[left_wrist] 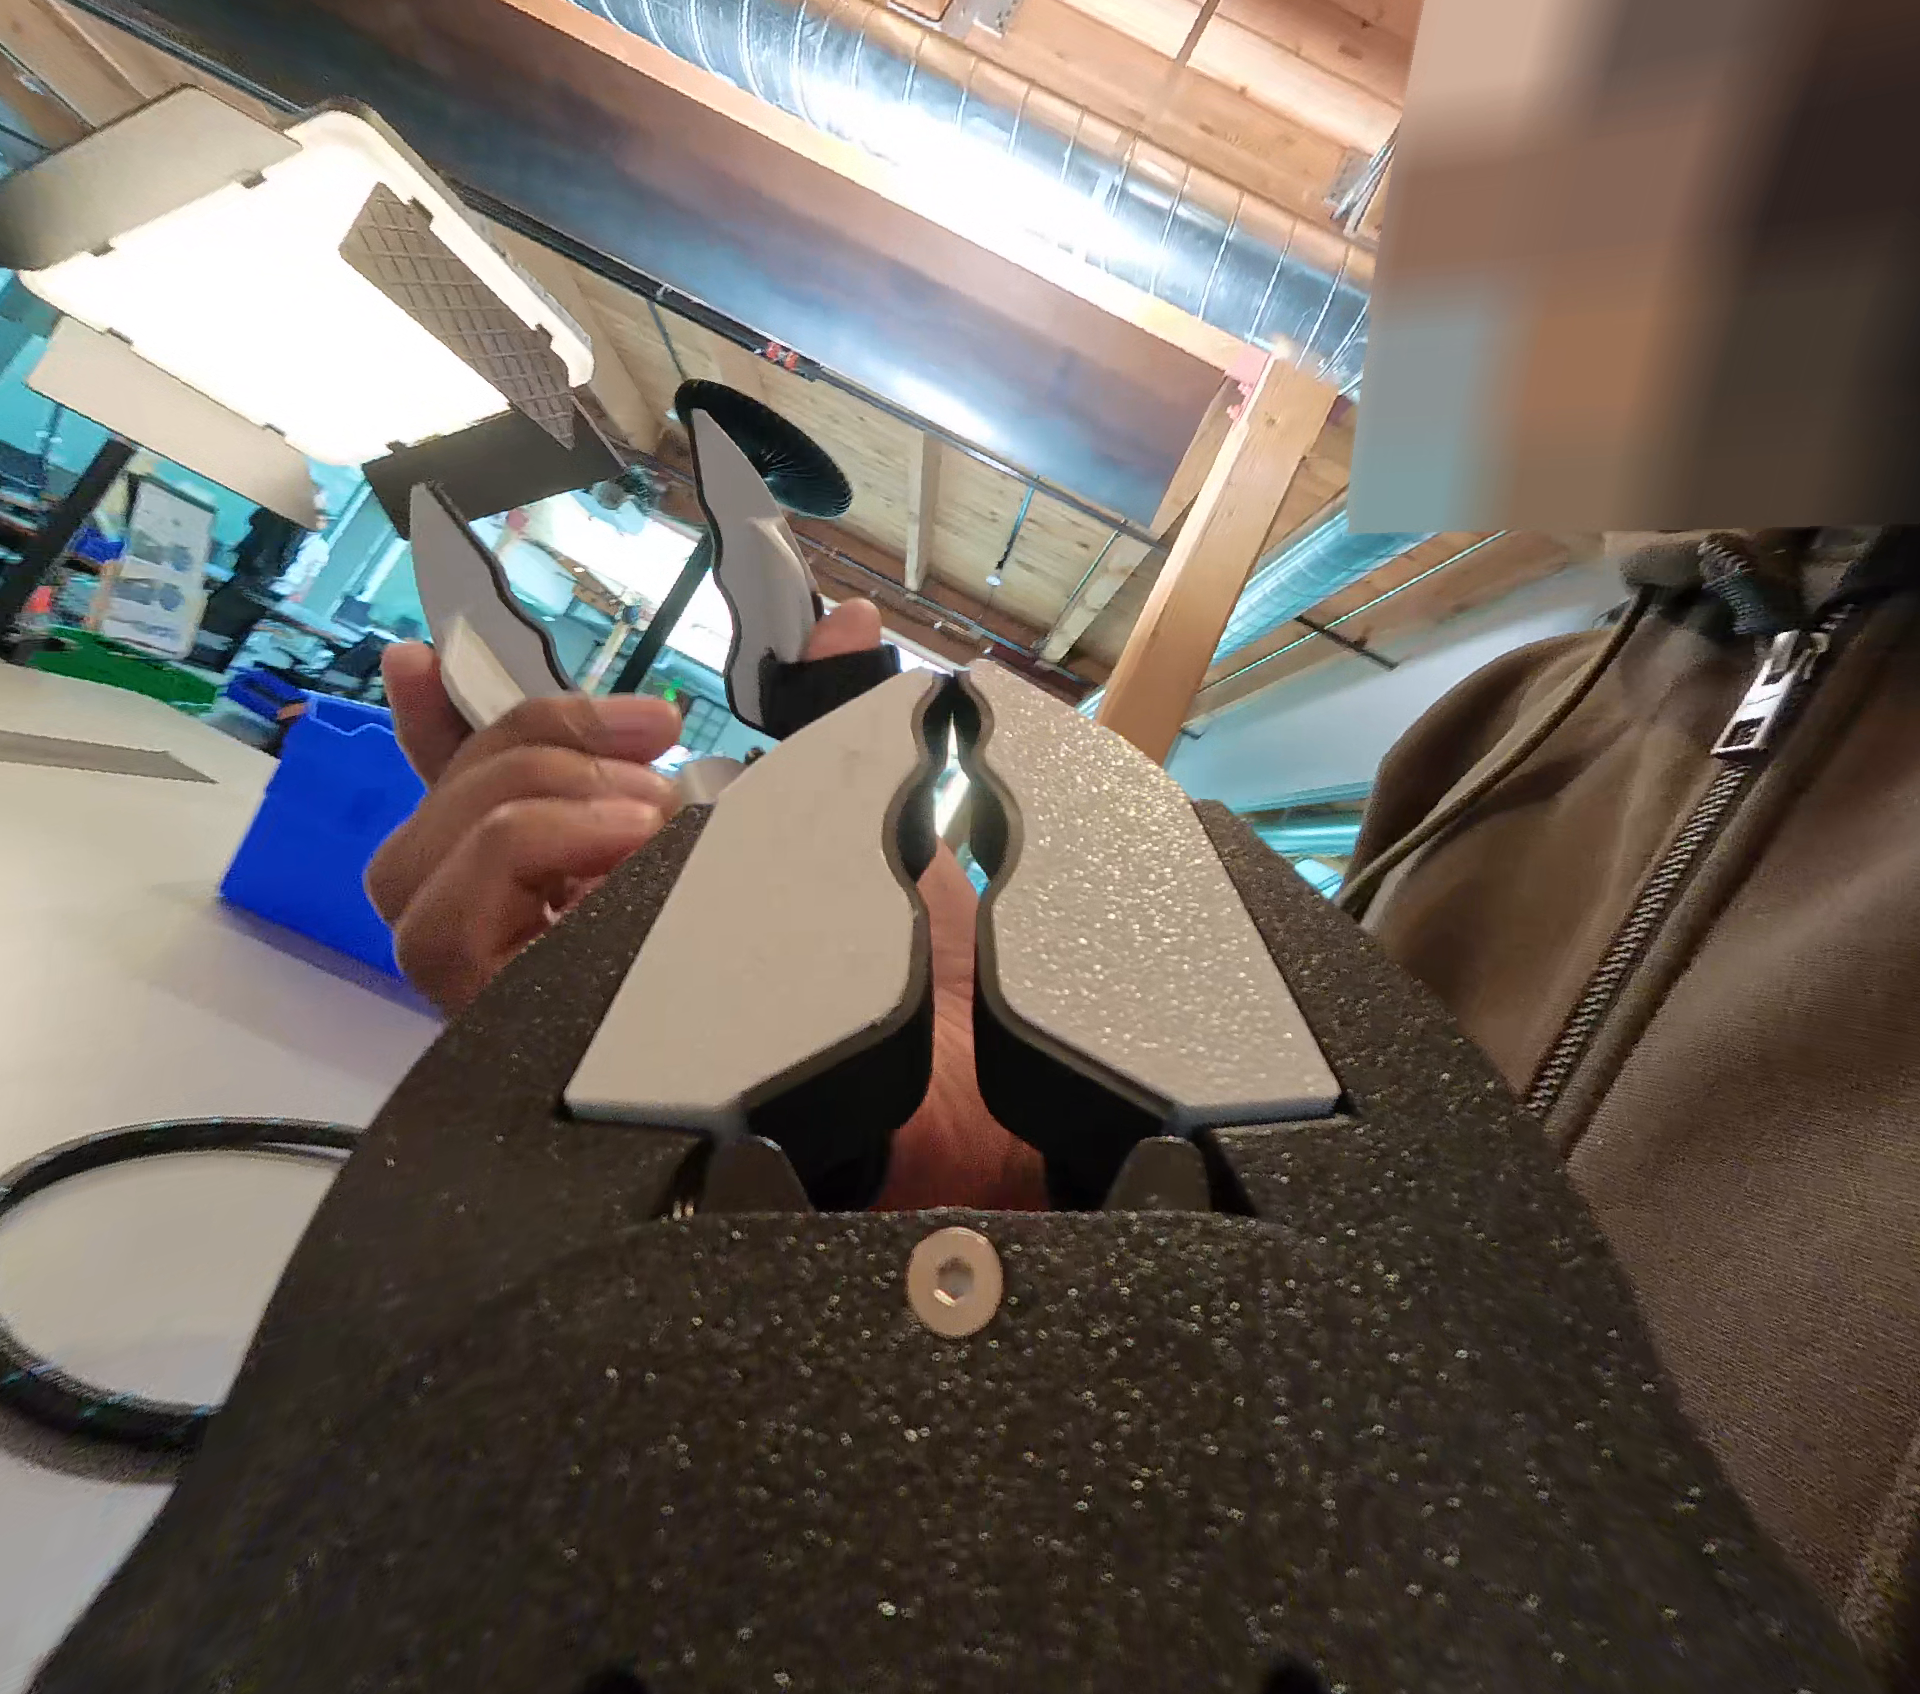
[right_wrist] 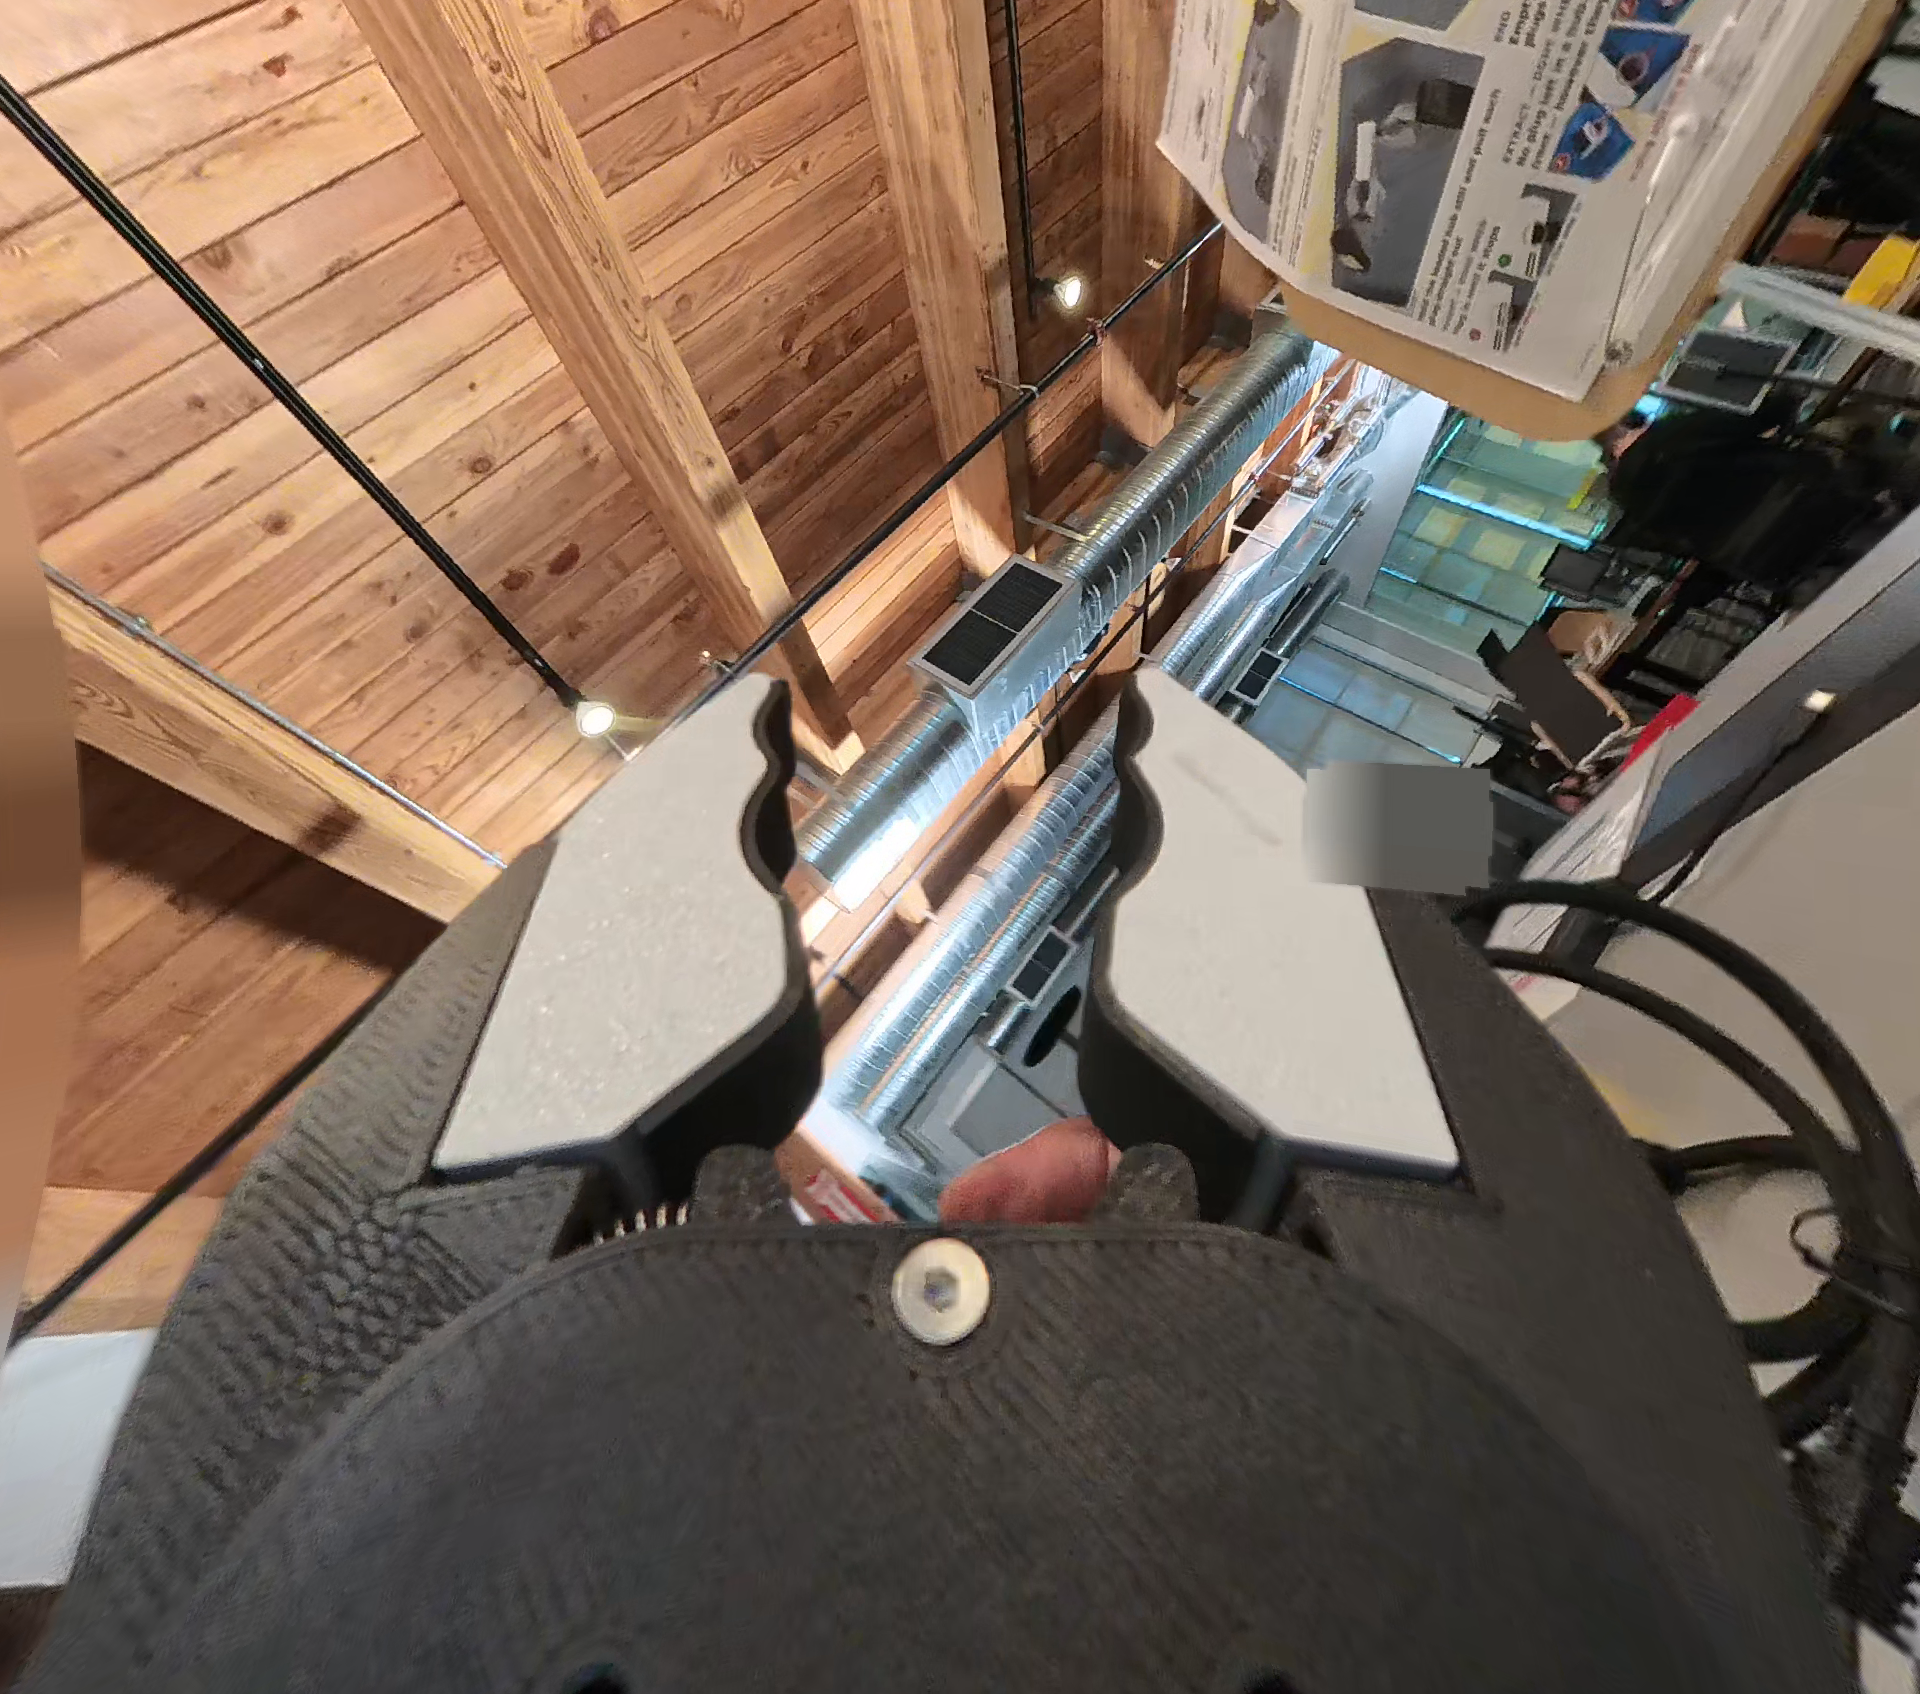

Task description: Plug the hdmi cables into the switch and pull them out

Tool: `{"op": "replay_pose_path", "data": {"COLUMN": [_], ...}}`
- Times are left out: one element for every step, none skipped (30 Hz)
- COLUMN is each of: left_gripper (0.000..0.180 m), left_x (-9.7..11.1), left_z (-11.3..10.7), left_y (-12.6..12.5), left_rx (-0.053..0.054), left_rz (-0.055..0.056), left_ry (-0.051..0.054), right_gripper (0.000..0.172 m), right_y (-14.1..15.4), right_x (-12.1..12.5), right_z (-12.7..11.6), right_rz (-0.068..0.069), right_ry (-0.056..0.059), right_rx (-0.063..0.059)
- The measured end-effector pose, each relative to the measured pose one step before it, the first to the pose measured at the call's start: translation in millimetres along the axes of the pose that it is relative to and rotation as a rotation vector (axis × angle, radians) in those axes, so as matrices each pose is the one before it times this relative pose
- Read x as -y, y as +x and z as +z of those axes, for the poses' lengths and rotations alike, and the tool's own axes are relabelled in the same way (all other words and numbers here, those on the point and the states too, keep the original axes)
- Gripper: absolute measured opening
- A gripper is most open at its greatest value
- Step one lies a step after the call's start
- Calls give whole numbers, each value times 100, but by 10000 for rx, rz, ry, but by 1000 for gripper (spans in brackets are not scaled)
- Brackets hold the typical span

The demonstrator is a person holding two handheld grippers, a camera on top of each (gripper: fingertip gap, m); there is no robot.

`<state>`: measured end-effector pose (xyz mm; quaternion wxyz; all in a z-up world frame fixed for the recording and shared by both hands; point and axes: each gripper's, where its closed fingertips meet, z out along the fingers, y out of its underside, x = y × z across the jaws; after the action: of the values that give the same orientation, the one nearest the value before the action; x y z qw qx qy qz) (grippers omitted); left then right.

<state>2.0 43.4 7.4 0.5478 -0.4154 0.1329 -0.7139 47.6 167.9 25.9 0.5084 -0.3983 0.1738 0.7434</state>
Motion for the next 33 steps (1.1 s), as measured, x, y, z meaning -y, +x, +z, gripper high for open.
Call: {"op": "replay_pose_path", "data": {"left_gripper": [0,0,0,0,0,0,0,0,0,0,0,0,0,0,0,0,0,0,1,7,14,22,27,31,35,36,38,41,42,44,47,51,56], "left_x": [-97,-155,224,432,746,543,240,266,230,190,347,614,689,714,649,400,-6,-549,-1079,-1451,-1471,-1242,-999,-665,-301,-218,-240,-339,-445,-386,-268,-112,42], "left_z": [-16,-2,-90,-121,-249,-278,-217,-190,-196,-216,-329,-531,-754,-920,-1024,-989,-855,-675,-466,-239,-21,127,207,239,224,232,246,278,302,261,205,97,-19], "left_y": [143,163,350,186,194,-88,-252,84,-15,-63,-201,-555,-899,-1117,-1472,-1430,-1176,-1428,-1499,-1397,-1027,-623,-403,-88,59,-69,-76,17,60,39,7,-68,-160], "left_rx": [-194,-274,-458,-384,-247,75,174,-83,6,88,229,479,705,818,1041,955,706,793,725,546,246,-5,-77,-228,-284,-155,-143,-183,-246,-266,-262,-194,-70], "left_rz": [-259,-328,-474,-435,-64,258,214,59,27,168,252,347,437,497,562,635,730,757,671,383,129,-9,-63,-175,-157,-158,-108,-107,-174,-288,-302,-244,-198], "left_ry": [122,126,309,346,328,40,-118,3,-85,-221,-229,-171,-221,-273,-298,-390,-601,-875,-1104,-1228,-1131,-888,-672,-533,-295,-240,-264,-291,-329,-308,-216,-119,13], "right_gripper": [56,49,44,41,35,35,36,37,37,38,39,39,41,40,42,46,47,50,54,57,59,62,68,74,76,81,83,84,86,85,85,84,79], "right_y": [-269,-72,3,-275,-706,-743,-498,-397,-198,87,267,579,862,1016,1180,1157,882,589,171,-277,-485,-591,-623,-537,-424,-312,-152,-109,-69,-57,-20,19,-78], "right_x": [286,232,-37,-418,-496,-342,-227,-15,116,97,-153,-457,-669,-1021,-1537,-1934,-2185,-2273,-2092,-1857,-1550,-1202,-1016,-816,-630,-495,-349,-297,-192,-53,-61,109,202], "right_z": [195,219,248,217,153,106,64,-7,-73,-141,-244,-349,-428,-448,-404,-311,-188,-63,92,217,311,408,513,581,599,611,599,521,495,490,522,412,267], "right_rz": [-374,-462,-251,98,66,-152,-234,-399,-502,-470,-436,-464,-434,-400,-533,-730,-878,-1005,-1047,-1008,-951,-914,-822,-643,-451,-294,-200,-191,-191,-177,-137,-72,-37], "right_ry": [5,-7,-125,-202,-193,-139,-59,63,43,-61,-231,-410,-480,-638,-886,-1051,-1125,-1125,-996,-900,-815,-716,-747,-718,-617,-541,-450,-437,-383,-281,-275,-160,-105], "right_rx": [-78,-250,-242,1,284,240,34,-15,-95,-190,-221,-356,-510,-599,-738,-763,-619,-527,-395,-223,-192,-156,-64,3,95,153,146,173,171,183,156,142,207]}}
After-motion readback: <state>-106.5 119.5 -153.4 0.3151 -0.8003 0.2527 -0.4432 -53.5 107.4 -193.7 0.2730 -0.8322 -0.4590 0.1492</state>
